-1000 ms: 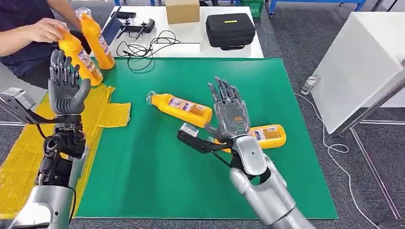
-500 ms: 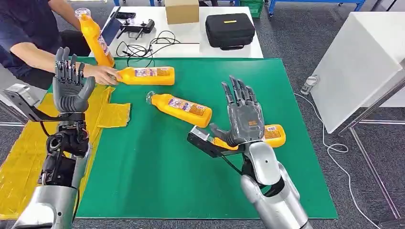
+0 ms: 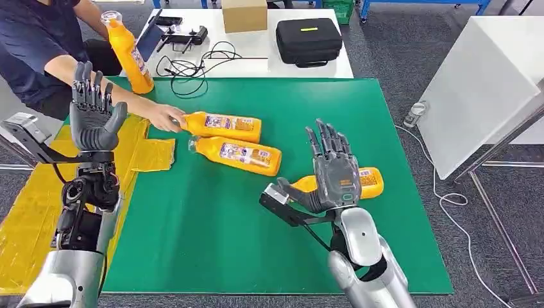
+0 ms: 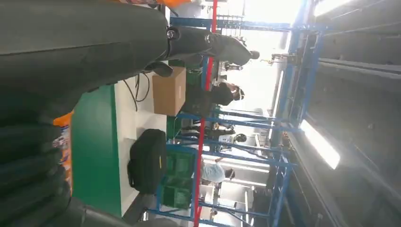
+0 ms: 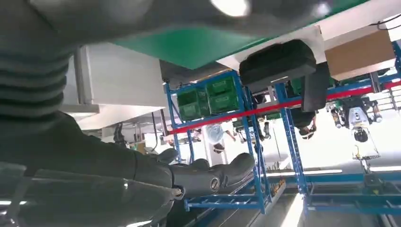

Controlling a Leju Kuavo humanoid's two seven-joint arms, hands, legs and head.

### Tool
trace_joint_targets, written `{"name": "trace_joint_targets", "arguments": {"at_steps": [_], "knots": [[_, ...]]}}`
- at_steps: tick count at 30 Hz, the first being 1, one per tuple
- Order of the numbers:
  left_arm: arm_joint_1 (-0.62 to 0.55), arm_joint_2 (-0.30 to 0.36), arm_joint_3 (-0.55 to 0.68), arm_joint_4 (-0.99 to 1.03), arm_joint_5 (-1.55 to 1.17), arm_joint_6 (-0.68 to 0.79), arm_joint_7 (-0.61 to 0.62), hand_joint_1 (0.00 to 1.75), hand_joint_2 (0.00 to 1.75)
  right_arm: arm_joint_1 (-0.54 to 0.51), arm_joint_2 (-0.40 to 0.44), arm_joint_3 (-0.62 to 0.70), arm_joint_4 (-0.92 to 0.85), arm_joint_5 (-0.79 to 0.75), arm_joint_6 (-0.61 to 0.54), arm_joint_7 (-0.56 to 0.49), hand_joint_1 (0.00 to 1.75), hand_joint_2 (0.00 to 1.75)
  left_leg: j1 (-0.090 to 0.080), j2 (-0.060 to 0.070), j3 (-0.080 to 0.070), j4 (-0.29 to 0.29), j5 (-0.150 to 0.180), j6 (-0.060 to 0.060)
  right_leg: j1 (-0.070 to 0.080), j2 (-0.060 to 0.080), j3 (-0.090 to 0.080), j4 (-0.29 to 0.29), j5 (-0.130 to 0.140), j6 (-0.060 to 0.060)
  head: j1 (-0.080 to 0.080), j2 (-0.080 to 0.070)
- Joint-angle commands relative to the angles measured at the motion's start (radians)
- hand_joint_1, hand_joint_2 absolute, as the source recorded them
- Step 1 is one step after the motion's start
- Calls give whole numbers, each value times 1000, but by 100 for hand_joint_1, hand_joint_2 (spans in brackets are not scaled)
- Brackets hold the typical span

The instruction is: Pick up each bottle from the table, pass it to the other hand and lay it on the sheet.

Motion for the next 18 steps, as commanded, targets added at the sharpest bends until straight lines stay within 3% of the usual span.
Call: {"name": "trace_joint_targets", "arguments": {"at_steps": [1, 2, 12, 18], "knots": [[-19, -22, -4, -5, -18, -1, 18, 0, 175, -42, -11, -53, 110, -20, 17, -11, 0, 0, 0, -1, 3, -1, -1, -1, 0, -3, 4, -1, -2, 1, 0, 0], [-33, -21, -9, 9, -21, -2, 21, 0, 175, -77, -8, -57, 167, -29, 11, -13, 0, 175, 0, -1, 5, -1, -2, -1, 0, -3, 6, -2, -2, 1, 0, 0], [-93, -40, -37, 71, -22, 0, 19, 0, 175, -328, 39, -64, 604, -76, -57, -56, 0, 175, 0, 1, 4, 0, 0, -1, 0, 0, 4, -1, 0, 1, 0, 0], [-98, -34, -29, 69, -20, 11, 13, 0, 175, -438, 80, -43, 762, -86, -66, -83, 0, 175, 0, 3, 3, 0, -1, -1, 0, 1, 3, 0, -1, 1, 0, 0]]}}
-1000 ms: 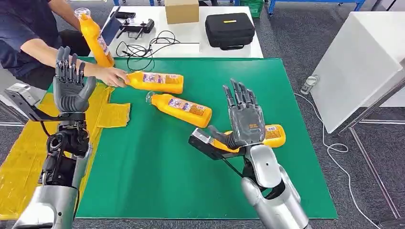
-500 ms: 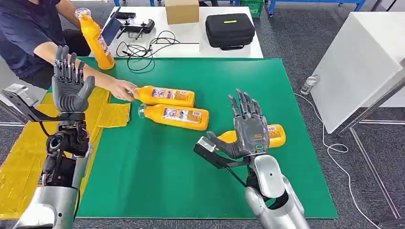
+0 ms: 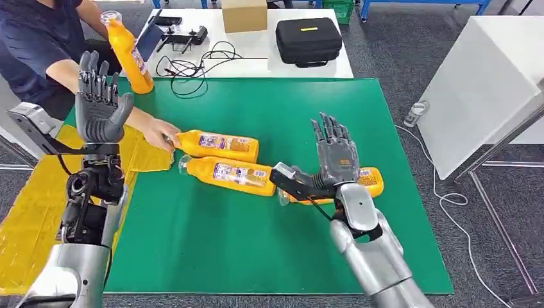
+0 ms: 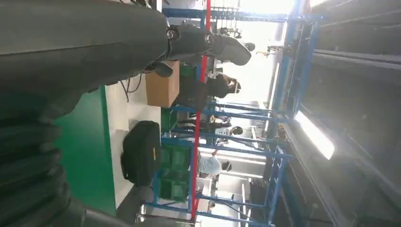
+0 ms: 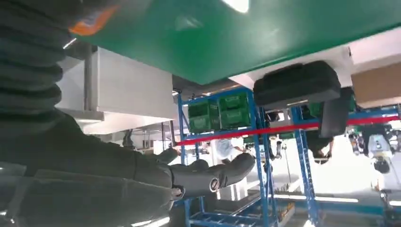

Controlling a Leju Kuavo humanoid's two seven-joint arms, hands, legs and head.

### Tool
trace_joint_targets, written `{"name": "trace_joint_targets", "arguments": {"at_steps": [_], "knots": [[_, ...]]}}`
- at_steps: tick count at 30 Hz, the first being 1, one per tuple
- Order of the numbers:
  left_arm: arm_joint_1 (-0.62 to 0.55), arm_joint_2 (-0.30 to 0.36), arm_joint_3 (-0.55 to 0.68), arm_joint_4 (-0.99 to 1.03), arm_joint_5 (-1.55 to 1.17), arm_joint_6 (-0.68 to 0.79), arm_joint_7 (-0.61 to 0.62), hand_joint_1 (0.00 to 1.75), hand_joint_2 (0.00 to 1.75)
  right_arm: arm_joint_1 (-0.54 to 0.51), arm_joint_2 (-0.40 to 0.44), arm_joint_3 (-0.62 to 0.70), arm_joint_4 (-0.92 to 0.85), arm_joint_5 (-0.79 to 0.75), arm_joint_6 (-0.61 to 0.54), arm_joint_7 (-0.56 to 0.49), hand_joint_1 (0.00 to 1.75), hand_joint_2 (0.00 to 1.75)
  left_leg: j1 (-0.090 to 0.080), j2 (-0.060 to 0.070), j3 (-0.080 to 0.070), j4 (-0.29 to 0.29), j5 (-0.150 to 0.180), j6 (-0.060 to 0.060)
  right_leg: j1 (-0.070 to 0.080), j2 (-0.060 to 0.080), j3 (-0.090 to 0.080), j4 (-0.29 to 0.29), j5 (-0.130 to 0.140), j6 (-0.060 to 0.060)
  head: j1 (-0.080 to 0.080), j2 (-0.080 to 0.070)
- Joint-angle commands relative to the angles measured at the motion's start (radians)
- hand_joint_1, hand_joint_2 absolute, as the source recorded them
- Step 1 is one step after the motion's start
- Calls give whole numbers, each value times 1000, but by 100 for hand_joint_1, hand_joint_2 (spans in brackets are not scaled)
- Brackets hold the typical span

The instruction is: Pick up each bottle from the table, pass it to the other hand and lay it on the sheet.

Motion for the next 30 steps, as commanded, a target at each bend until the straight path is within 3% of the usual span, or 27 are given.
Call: {"name": "trace_joint_targets", "arguments": {"at_steps": [1, 5, 9, 14, 20, 30], "knots": [[-70, -6, -13, 84, -3, 5, -6, 0, 175, -244, 80, 6, 413, -21, -19, -32, 0, 175, 0, 2, 1, 0, -1, -1, 0, 1, 1, 0, -1, 1, 0, 0], [-121, -17, -28, 146, -7, 2, -16, 0, 175, -337, 135, -9, 519, -63, 6, -58, 0, 175, 0, 1, 0, 1, -1, -1, 1, 0, 0, 1, 0, 1, 0, 0], [-131, -21, -31, 157, -7, 6, -17, 0, 175, -349, 143, -8, 528, -65, 11, -49, 0, 175, 0, 1, 1, 1, -1, -1, 1, 0, 1, 1, -1, 1, 0, 0], [-168, -20, -58, 204, -6, 6, -31, 0, 175, -418, 222, -34, 580, -133, 66, -100, 0, 175, 0, 1, 2, 1, -2, -1, 1, 0, 2, 2, -2, 1, 0, 0], [-160, -19, -69, 187, 1, 21, -37, 0, 175, -404, 314, 7, 557, -159, 87, -159, 0, 175, 0, 1, 1, 0, -1, -1, 1, 0, 0, 1, -1, 0, 0, 0], [-157, -16, -71, 186, 13, 28, -29, 0, 175, -385, 321, 54, 555, -198, 115, -173, 0, 175, 1, 0, 3, 1, -1, -1, 2, -1, 3, 1, -2, 1, 0, 0]]}}
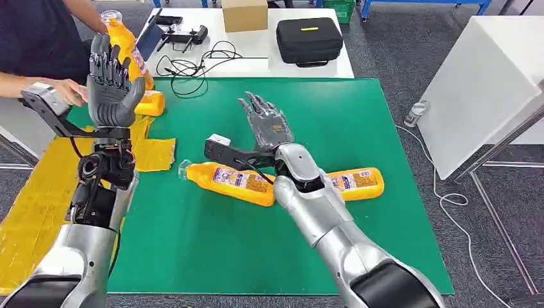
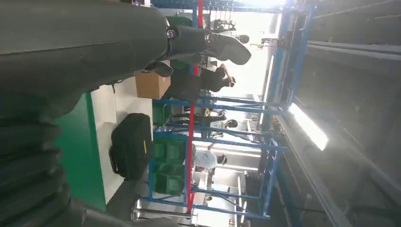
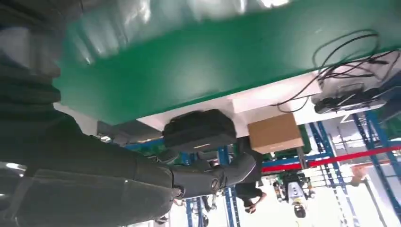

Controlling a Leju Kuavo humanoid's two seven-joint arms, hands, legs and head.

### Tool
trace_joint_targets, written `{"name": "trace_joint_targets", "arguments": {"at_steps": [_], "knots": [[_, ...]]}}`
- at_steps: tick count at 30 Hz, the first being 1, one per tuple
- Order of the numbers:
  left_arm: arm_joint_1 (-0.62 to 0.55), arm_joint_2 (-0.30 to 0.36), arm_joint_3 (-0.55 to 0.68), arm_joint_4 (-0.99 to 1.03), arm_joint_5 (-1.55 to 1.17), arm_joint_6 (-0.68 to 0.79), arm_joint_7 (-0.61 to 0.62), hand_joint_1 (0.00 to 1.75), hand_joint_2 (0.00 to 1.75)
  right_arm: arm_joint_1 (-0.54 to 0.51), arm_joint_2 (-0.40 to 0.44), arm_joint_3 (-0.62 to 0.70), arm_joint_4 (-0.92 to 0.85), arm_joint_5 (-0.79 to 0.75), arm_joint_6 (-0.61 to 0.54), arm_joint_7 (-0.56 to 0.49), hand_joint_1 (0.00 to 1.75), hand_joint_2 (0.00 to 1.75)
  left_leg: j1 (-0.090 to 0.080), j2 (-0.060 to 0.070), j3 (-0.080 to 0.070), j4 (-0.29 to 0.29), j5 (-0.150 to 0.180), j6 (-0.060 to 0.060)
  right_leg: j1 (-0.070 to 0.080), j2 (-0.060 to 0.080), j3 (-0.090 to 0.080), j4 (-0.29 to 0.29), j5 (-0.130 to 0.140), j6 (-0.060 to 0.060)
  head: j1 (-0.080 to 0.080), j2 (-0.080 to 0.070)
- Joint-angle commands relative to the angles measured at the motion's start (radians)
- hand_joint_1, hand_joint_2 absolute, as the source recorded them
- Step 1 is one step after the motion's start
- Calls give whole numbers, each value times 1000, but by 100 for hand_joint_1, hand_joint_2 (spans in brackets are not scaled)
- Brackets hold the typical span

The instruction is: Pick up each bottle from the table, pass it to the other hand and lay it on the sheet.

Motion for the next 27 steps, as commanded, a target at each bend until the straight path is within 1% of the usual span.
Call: {"name": "trace_joint_targets", "arguments": {"at_steps": [1, 4, 7, 10, 14, 17, 22, 23, 25, 26, 27], "knots": [[-47, 8, -20, 76, 11, 11, 10, 0, 175, -32, 23, 63, 65, -37, 57, -15, 0, 175, 0, 1, 2, 0, -1, -1, 0, -1, 2, 0, -1, 1, 0, 0], [-33, 12, -20, 67, 17, 20, 6, 0, 175, -1, 23, 157, 57, -128, 85, 36, 0, 175, 0, 1, 3, -1, -1, -1, 0, -1, 3, -1, -1, 1, 0, 0], [-27, 12, -22, 59, 22, 26, 7, 0, 175, 6, 23, 209, 99, -175, 103, 73, 0, 175, 0, 0, 5, -1, -2, -1, 0, -1, 5, -1, -2, 1, 0, 0], [-26, 7, -17, 49, 24, 37, 9, 0, 175, 14, 11, 211, 133, -177, 152, 129, 0, 175, 0, 0, 3, -1, -1, -1, 0, -1, 3, -1, -1, 1, 0, 0], [-26, 2, -16, 42, 25, 40, 12, 0, 175, 17, 1, 208, 139, -179, 161, 134, 0, 175, 0, -2, 3, -1, -1, -1, 0, -3, 4, -1, -1, 1, 0, 0], [-26, -6, -17, 38, 24, 44, 18, 0, 175, 25, -16, 195, 151, -187, 175, 168, 0, 175, 0, -1, 1, 0, 0, 0, -1, -2, 2, -1, -1, 1, 0, 0], [-25, -9, -16, 31, 23, 54, 19, 0, 175, 31, -45, 216, 166, -148, 172, 246, 0, 175, 0, -3, 4, -1, -2, -1, 0, -5, 6, -1, -2, 1, 0, 0], [-23, -9, -16, 28, 23, 55, 19, 0, 175, 32, -53, 219, 169, -142, 170, 257, 0, 175, 0, -2, 2, -1, -1, 0, 0, -3, 3, -1, -1, 1, 0, 0], [-23, -8, -16, 28, 23, 55, 19, 0, 175, 32, -55, 219, 169, -142, 170, 257, 0, 175, 0, -2, 3, -1, -1, -1, 0, -3, 4, -1, -2, 1, 0, 0], [-20, -8, -15, 23, 23, 56, 19, 0, 175, 32, -57, 220, 168, -137, 172, 268, 0, 175, 0, -2, 4, -1, -1, -1, 0, -4, 5, -1, -2, 1, 0, 0], [-18, -8, -13, 19, 23, 59, 20, 0, 175, 33, -62, 218, 170, -132, 181, 289, 0, 175, 0, -2, 2, 0, -1, 0, -1, -3, 2, -1, -1, 1, 0, 0]]}}
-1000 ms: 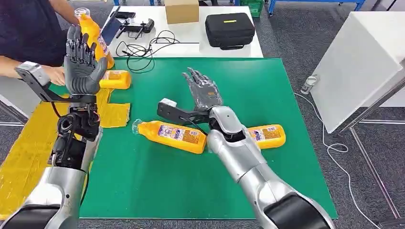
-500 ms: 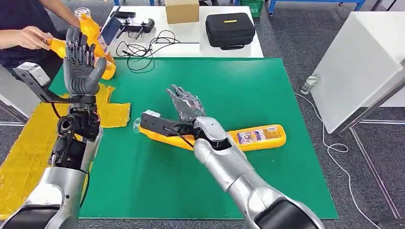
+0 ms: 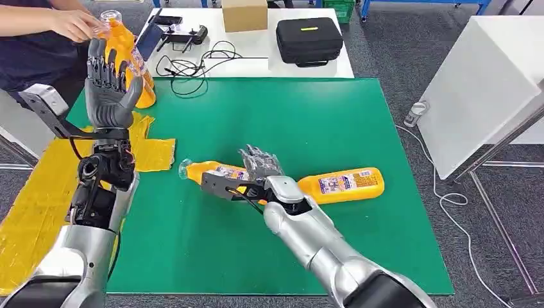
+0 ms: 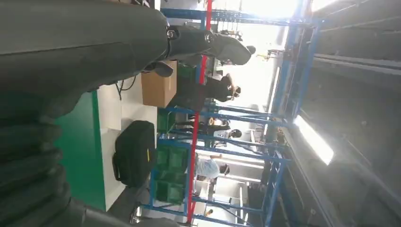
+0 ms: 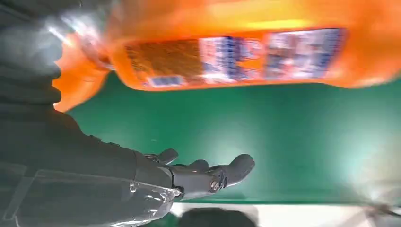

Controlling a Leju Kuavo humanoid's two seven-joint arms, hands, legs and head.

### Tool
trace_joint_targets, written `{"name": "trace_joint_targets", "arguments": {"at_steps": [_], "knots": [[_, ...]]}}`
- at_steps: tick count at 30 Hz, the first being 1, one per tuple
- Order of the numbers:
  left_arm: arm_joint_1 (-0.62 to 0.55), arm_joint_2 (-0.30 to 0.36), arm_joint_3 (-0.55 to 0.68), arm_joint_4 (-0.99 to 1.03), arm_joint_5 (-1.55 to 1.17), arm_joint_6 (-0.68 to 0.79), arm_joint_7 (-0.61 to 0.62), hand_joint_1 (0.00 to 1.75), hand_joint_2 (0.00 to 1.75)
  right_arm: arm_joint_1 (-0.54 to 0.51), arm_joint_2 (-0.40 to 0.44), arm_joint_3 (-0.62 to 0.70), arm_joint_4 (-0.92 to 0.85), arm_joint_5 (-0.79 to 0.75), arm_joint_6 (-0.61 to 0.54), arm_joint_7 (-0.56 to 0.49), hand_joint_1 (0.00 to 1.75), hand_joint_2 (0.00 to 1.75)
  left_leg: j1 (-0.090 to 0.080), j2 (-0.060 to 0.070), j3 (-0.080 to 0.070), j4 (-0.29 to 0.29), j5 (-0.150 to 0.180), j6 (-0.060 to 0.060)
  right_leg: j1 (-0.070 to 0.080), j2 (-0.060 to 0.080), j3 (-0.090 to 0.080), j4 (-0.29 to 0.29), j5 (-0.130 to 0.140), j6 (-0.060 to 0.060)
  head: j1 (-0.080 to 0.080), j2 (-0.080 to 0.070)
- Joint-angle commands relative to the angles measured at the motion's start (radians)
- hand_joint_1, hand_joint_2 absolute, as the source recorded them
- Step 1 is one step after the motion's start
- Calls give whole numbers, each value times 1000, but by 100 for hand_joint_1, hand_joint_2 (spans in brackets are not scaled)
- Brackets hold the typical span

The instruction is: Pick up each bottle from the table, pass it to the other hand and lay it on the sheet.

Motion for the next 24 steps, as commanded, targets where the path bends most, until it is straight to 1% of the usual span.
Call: {"name": "trace_joint_targets", "arguments": {"at_steps": [1, 6, 12, 13, 14, 16, 18, 24], "knots": [[-23, -7, -8, 16, 4, 9, 14, 0, 175, -28, -56, 35, 69, 19, 19, 53, 0, 175, 0, -1, 1, 0, 0, 0, 0, -2, 2, -1, -1, 1, 0, 0], [-24, -13, -10, 15, 3, 13, 17, 0, 175, -2, -83, 13, 82, 17, 49, 78, 0, 175, 0, -2, 4, -1, -1, -1, 0, -4, 5, -1, -2, 1, 0, 0], [-22, -17, -16, 0, 3, 16, 21, 0, 175, 16, -88, 1, 88, 16, 89, 69, 2, 175, 0, -1, 2, 0, -1, -1, 0, -3, 3, 0, -1, 1, 0, 0], [-22, -17, -16, -1, 3, 16, 21, 0, 175, 17, -88, 1, 89, 17, 88, 69, 37, 175, 0, -2, 3, 0, -1, -1, 0, -3, 4, 0, -2, 1, 0, 0], [-17, -19, -16, -17, 3, 19, 22, 0, 175, 21, -86, -3, 89, 18, 89, 66, 138, 175, 0, -1, 3, 0, -1, -1, 0, -3, 4, 0, -2, 1, 0, 0], [-12, -18, -16, -28, 3, 20, 25, 0, 175, 22, -84, -3, 90, 21, 89, 64, 169, 175, 0, -1, 1, 0, 0, 0, 0, -2, 1, 0, -1, 1, 0, 0], [-10, -19, -16, -30, 3, 20, 26, 0, 175, 20, -82, -3, 89, 22, 89, 65, 173, 175, 0, -1, 4, 0, -1, -1, 0, -3, 4, 0, -2, 1, 0, 0], [-8, -27, -20, -37, 0, 18, 35, 0, 175, 13, -82, -6, 90, 26, 87, 71, 175, 175, 0, -1, 2, 0, -1, 0, 0, -2, 3, 0, -1, 1, 0, 0]]}}
